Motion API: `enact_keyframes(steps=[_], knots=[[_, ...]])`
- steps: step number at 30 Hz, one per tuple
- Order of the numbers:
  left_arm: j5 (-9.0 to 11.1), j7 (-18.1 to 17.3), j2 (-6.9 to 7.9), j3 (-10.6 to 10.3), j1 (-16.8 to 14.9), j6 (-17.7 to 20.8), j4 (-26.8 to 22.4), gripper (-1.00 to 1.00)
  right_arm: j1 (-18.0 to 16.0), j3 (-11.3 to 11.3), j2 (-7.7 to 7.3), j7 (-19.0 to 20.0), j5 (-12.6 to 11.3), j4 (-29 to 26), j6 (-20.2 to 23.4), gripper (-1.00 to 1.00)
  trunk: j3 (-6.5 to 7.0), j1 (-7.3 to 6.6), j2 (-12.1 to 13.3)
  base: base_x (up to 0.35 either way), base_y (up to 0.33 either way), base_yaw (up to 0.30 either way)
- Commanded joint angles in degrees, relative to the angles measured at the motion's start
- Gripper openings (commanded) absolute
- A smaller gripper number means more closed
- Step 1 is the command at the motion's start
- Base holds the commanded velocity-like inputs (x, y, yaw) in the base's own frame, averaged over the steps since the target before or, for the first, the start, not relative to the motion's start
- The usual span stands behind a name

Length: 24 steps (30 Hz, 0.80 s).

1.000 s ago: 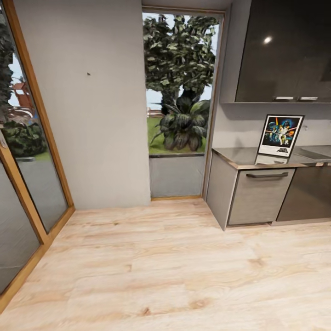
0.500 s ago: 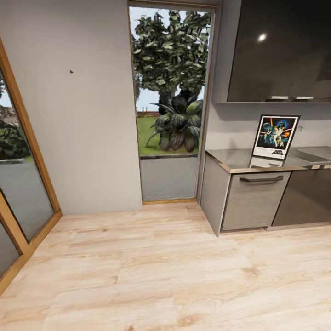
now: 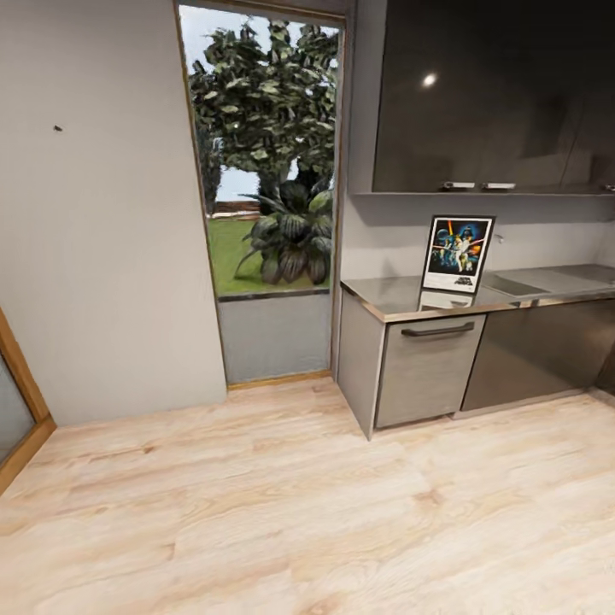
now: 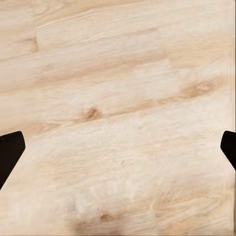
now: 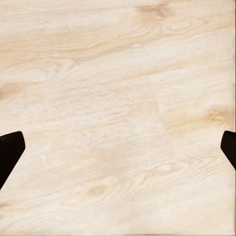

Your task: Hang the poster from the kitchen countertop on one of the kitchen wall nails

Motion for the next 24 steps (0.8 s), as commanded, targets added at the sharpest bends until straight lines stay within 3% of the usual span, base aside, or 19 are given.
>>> enact_keyframes(steps=[1, 6, 15, 20, 24], knots=[[-0.04, -0.01, 0.00, 0.06, 0.02, -0.08, -0.07, 1.00, -0.05, -0.04, 0.01, -0.03, 0.05, 0.07, -0.19, 1.00, -0.01, 0.01, -0.02, 0.176, -0.138, -0.287], [-0.04, -0.01, 0.00, 0.06, 0.02, -0.08, -0.08, 1.00, -0.05, 0.01, 0.05, -0.04, 0.10, 0.08, -0.19, 1.00, 0.13, 0.01, -0.02, 0.232, -0.159, -0.191], [-0.04, 0.04, 0.00, 0.06, 0.02, -0.03, -0.08, 1.00, -0.05, 0.63, 0.25, 0.04, 0.40, 2.53, -0.03, 1.00, 0.16, 0.01, -0.02, 0.293, -0.159, -0.028], [-0.09, -0.02, -1.63, 0.40, 1.45, -0.63, -1.69, 1.00, 0.31, 0.16, -0.90, 0.06, 0.21, 2.57, -0.62, 1.00, 0.16, 0.01, -0.02, 0.000, 0.000, 0.000], [-0.09, -0.02, -1.70, 0.40, 1.45, -0.63, -1.69, 1.00, 0.31, 0.16, -0.90, 0.06, 0.21, 2.57, -0.62, 1.00, 0.16, 0.01, -0.02, 0.000, 0.000, 0.000]])
